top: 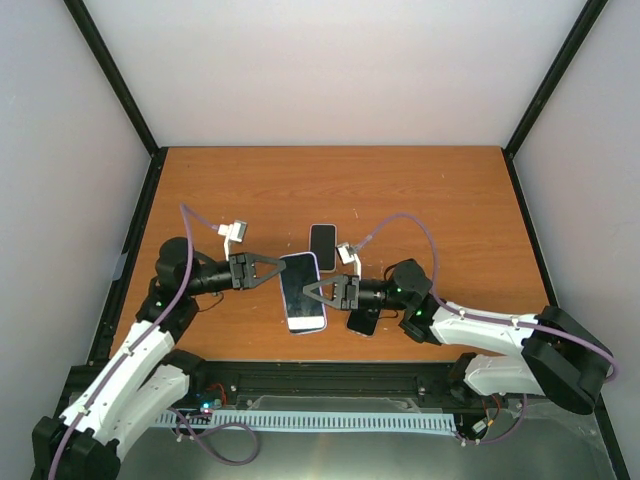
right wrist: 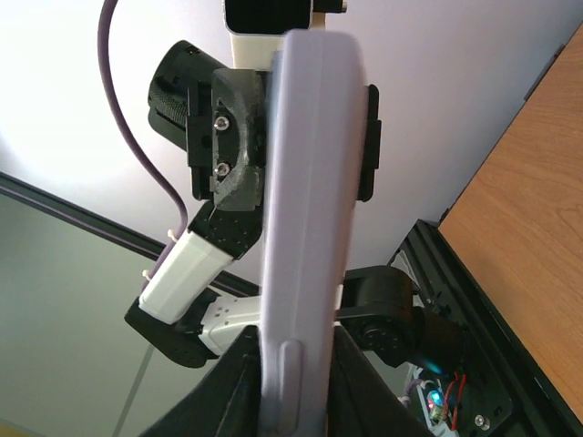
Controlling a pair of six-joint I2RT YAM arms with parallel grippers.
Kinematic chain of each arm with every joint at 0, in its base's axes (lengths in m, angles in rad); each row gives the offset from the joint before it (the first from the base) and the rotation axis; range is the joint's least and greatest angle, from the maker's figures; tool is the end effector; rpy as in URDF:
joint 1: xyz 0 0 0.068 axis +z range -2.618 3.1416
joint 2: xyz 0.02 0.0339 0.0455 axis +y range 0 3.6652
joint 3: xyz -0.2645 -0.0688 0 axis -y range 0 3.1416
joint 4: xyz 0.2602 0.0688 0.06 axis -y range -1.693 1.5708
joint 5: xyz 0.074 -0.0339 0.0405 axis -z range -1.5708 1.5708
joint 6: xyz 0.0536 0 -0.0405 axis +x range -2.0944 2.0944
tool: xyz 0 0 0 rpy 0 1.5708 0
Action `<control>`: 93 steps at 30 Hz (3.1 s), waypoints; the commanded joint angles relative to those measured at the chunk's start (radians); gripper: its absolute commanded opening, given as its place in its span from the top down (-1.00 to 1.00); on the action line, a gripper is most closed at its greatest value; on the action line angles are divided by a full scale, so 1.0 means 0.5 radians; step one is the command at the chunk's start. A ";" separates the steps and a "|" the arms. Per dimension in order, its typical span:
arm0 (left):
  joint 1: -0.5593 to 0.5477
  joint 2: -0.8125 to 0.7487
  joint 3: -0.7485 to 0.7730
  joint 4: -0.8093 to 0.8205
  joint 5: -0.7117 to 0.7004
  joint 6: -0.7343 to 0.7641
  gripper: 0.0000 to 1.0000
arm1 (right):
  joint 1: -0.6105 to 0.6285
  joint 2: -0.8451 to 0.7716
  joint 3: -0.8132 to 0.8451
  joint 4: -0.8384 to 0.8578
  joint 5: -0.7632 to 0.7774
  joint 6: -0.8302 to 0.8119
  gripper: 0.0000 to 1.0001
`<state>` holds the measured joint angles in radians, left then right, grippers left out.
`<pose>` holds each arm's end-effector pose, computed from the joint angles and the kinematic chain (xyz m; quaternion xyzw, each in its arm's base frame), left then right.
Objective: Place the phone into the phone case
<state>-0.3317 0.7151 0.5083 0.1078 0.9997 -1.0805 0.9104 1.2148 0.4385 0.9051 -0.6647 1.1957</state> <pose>0.1647 -0.1044 0.2820 0.0615 0.7231 -0.6526 0.2177 0.1400 0.2341 0.2368 -0.1539 0.6525 0.7236 0.1643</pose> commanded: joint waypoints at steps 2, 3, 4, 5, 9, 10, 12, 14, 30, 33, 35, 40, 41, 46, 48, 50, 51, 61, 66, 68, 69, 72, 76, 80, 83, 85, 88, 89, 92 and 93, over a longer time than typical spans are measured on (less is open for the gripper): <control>0.007 -0.086 0.094 -0.031 -0.048 0.037 0.39 | 0.018 -0.034 0.033 0.239 -0.020 0.053 0.65; 0.007 -0.098 0.081 0.001 -0.049 0.014 0.38 | 0.018 -0.041 0.031 0.239 -0.020 0.054 0.65; 0.007 -0.101 0.070 0.034 -0.042 -0.007 0.38 | 0.019 -0.047 0.025 0.237 -0.023 0.054 0.65; 0.007 -0.099 0.058 0.060 -0.034 -0.022 0.39 | 0.018 -0.051 0.022 0.238 -0.021 0.054 0.65; 0.007 -0.058 0.034 0.074 -0.025 -0.023 0.72 | 0.020 -0.055 0.007 0.245 -0.022 0.064 0.65; 0.007 -0.050 0.033 0.068 -0.025 -0.016 0.83 | 0.020 -0.055 0.004 0.245 -0.021 0.066 0.64; 0.007 -0.022 0.048 0.013 -0.032 0.020 0.98 | 0.019 -0.055 -0.003 0.247 -0.016 0.066 0.60; 0.007 -0.001 0.075 -0.066 -0.045 0.069 0.99 | 0.018 -0.055 -0.004 0.246 -0.008 0.064 0.55; 0.007 -0.009 0.051 -0.148 -0.010 -0.001 0.11 | 0.020 -0.048 0.073 0.129 0.416 0.091 0.69; 0.007 -0.028 -0.029 -0.090 0.054 -0.024 -0.10 | 0.017 -0.045 0.100 0.093 0.569 0.078 0.69; 0.008 -0.044 -0.077 -0.051 0.098 -0.041 -0.16 | 0.009 -0.030 0.120 0.094 0.634 0.077 0.69; 0.007 -0.091 -0.155 -0.013 0.162 -0.050 -0.18 | -0.015 0.008 0.175 0.068 0.756 0.070 0.70; 0.007 -0.091 -0.164 -0.009 0.169 -0.050 -0.18 | -0.021 0.020 0.180 0.068 0.768 0.074 0.70; 0.004 -0.071 -0.191 0.036 0.197 -0.048 -0.15 | -0.035 0.100 0.208 0.095 0.778 0.120 0.70; 0.005 -0.053 -0.187 0.045 0.203 -0.038 -0.05 | -0.035 0.132 0.214 0.118 0.770 0.134 0.70; 0.005 -0.031 -0.170 0.012 0.197 -0.011 0.21 | -0.035 0.155 0.214 0.129 0.762 0.147 0.70; 0.004 -0.025 -0.151 -0.025 0.183 0.017 0.40 | -0.035 0.161 0.211 0.127 0.762 0.148 0.70; 0.006 0.067 0.080 -0.522 -0.041 0.366 0.99 | -0.041 0.150 0.201 0.034 0.720 0.123 0.65; 0.006 0.034 0.105 -0.518 -0.047 0.327 0.74 | -0.041 0.136 0.197 0.018 0.682 0.112 0.73; 0.006 0.001 0.114 -0.494 -0.071 0.304 0.56 | -0.041 0.127 0.194 0.021 0.636 0.097 0.74; 0.007 -0.016 0.115 -0.478 -0.085 0.289 0.45 | -0.041 0.121 0.191 0.026 0.609 0.092 0.74; 0.007 -0.047 0.123 -0.424 -0.139 0.268 0.13 | -0.040 0.108 0.188 0.038 0.505 0.077 0.74; 0.007 -0.014 0.149 -0.347 -0.167 0.273 -0.05 | -0.029 0.100 0.165 0.103 0.376 0.077 0.74; 0.007 0.068 0.197 -0.340 -0.222 0.316 0.05 | 0.007 0.059 0.125 0.088 0.330 0.033 0.73; 0.007 0.146 0.220 -0.332 -0.229 0.330 0.22 | 0.028 0.034 0.112 0.056 0.314 -0.002 0.73; 0.007 0.181 0.218 -0.296 -0.215 0.318 0.40 | 0.035 0.018 0.104 0.019 0.307 -0.018 0.72; 0.007 0.201 0.217 -0.270 -0.209 0.314 0.73 | 0.035 -0.001 0.104 -0.065 0.316 -0.052 0.69; 0.007 0.204 0.219 -0.277 -0.214 0.316 0.81 | 0.035 -0.006 0.107 -0.103 0.323 -0.062 0.68; 0.007 0.222 0.220 -0.304 -0.226 0.324 0.96 | 0.035 -0.023 0.108 -0.199 0.356 -0.092 0.64; 0.007 0.220 0.215 -0.301 -0.223 0.318 0.99 | 0.035 -0.023 0.108 -0.203 0.355 -0.092 0.60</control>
<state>-0.3321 0.8173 0.5827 -0.0582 0.9173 -0.9390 0.9184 1.2430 0.4850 0.7879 -0.4797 1.1835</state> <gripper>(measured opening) 0.097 0.178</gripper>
